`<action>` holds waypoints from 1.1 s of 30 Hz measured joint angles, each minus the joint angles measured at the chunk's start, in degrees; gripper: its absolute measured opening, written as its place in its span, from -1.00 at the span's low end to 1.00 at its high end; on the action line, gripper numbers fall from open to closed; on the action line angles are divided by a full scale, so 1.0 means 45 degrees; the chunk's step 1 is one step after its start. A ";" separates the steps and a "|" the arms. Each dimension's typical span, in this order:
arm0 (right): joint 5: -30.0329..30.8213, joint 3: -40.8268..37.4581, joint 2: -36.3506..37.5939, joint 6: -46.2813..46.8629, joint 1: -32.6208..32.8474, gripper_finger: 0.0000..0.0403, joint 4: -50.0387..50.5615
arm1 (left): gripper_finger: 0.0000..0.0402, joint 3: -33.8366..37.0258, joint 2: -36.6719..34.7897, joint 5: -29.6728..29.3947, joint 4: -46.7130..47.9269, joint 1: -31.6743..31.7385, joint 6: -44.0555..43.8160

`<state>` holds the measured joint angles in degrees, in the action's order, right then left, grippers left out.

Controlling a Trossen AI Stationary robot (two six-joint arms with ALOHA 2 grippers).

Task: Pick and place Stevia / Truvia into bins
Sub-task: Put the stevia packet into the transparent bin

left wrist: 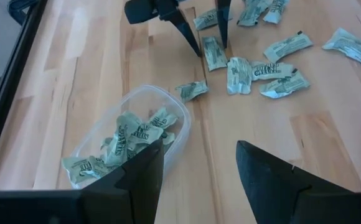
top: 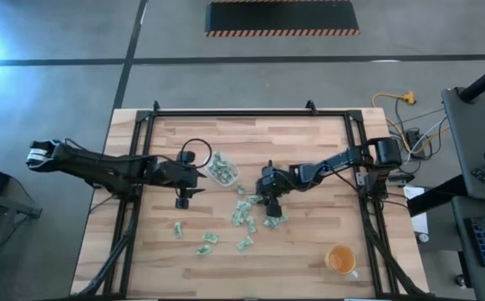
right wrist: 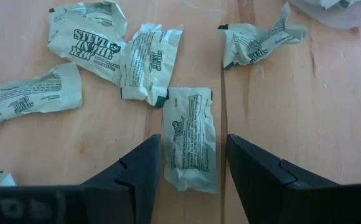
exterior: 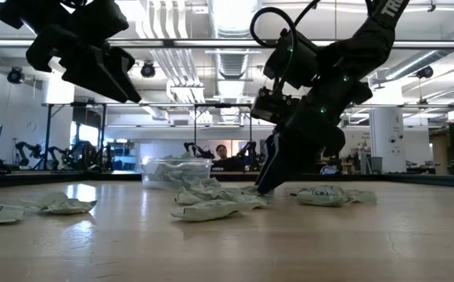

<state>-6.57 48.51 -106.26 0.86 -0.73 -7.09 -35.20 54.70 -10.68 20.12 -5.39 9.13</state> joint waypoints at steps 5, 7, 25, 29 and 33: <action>0.0090 0.0005 0.0005 -0.0158 -0.0005 -0.27 0.0153 | -0.08 0.0000 0.0000 0.0000 0.0050 -0.0005 0.0000; 0.0121 0.0010 0.0021 -0.0233 -0.0005 -0.35 0.0238 | -0.08 0.0000 0.0000 0.0000 0.0078 -0.0005 0.0000; 0.1623 0.1776 0.0432 -0.1849 -0.0023 -0.94 0.1928 | -0.08 0.0000 0.0000 0.0000 0.0107 -0.0005 0.0015; 0.2516 0.2460 0.0427 -0.2599 0.0000 -0.94 0.1721 | -0.08 0.0000 0.0000 0.0000 0.0107 -0.0005 0.0049; 0.3128 0.2827 0.0178 -0.3396 -0.0132 -0.94 -0.0081 | -0.08 0.0000 0.0000 0.0000 0.0097 -0.0005 0.0049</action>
<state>7.51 61.23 -105.45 -14.42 -1.33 -7.46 -35.20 54.70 -10.68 20.56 -5.41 9.34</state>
